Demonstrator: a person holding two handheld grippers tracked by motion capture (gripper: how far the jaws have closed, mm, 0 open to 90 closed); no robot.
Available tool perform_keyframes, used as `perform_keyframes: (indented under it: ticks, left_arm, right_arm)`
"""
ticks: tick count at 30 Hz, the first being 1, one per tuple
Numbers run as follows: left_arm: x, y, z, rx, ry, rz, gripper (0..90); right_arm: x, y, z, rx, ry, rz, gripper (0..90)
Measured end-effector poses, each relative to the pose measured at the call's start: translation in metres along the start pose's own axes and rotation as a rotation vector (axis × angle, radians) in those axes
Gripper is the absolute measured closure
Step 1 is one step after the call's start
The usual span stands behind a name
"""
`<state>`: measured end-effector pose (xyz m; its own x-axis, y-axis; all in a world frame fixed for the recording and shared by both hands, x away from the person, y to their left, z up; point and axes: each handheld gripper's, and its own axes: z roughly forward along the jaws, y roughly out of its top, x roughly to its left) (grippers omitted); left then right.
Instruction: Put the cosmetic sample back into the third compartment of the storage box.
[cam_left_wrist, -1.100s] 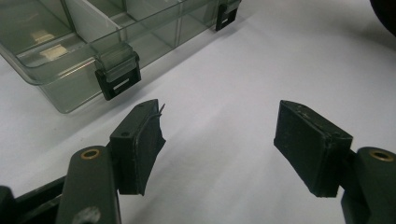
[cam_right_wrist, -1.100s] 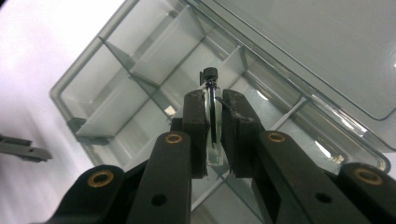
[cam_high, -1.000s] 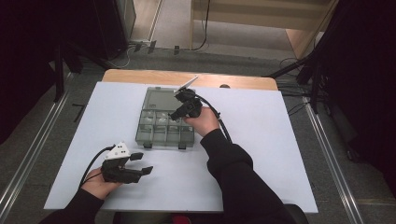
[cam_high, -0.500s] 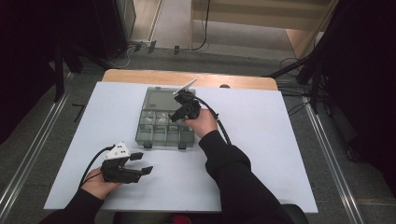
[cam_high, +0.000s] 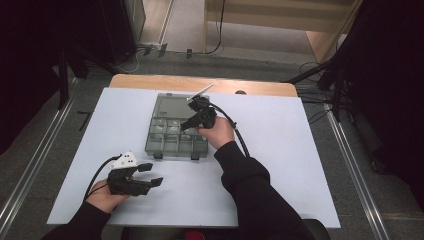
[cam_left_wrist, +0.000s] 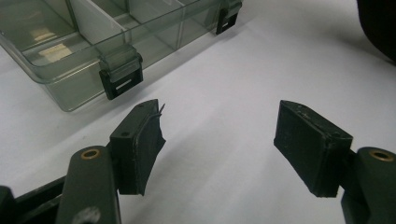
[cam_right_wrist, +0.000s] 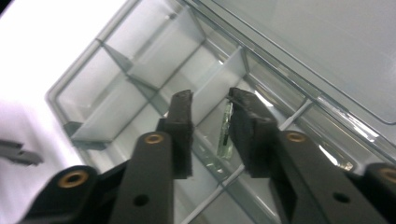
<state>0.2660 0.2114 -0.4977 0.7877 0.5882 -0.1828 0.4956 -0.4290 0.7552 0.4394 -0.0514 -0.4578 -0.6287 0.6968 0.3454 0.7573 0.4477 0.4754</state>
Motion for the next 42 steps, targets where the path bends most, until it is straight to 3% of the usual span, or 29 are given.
perform_keyframes:
  ticks: [2, 6, 8, 12, 15, 23, 29, 34, 42]
  left_arm:
    - [0.001, 0.001, -0.001, -0.001, 0.001, -0.011, 31.4]
    - [0.002, 0.004, -0.002, 0.003, 0.007, -0.014, 31.4]
    - [0.004, 0.007, -0.004, 0.003, 0.007, -0.018, 31.4]
    - [0.005, 0.014, -0.008, -0.008, 0.015, -0.031, 31.4]
    - [0.006, 0.017, -0.009, 0.020, 0.045, -0.049, 31.4]
    - [0.010, 0.023, -0.007, 0.019, 0.000, -0.026, 31.4]
    - [0.013, 0.028, -0.004, 0.019, -0.016, -0.012, 31.3]
    - [0.017, 0.032, -0.002, 0.012, -0.024, -0.003, 27.7]
    - [0.027, 0.040, 0.004, 0.009, -0.027, -0.051, 27.9]
  right_arm:
    - [0.001, -0.002, -0.005, -0.018, 0.009, -0.014, 63.4]
    - [0.005, -0.009, -0.016, -0.057, 0.048, -0.091, 51.1]
    - [0.006, -0.013, -0.021, -0.067, 0.044, -0.113, 46.7]
    - [0.006, -0.024, -0.032, -0.105, 0.085, -0.127, 40.7]
    - [0.007, -0.033, -0.038, -0.128, 0.106, -0.139, 38.3]
    - [0.010, -0.048, -0.044, -0.158, 0.131, -0.165, 29.7]
    - [0.004, -0.059, -0.046, -0.172, 0.155, -0.146, 28.2]
    - [0.000, -0.067, -0.046, -0.162, 0.137, -0.131, 28.5]
    - [-0.006, -0.079, -0.047, -0.159, 0.111, -0.108, 29.2]
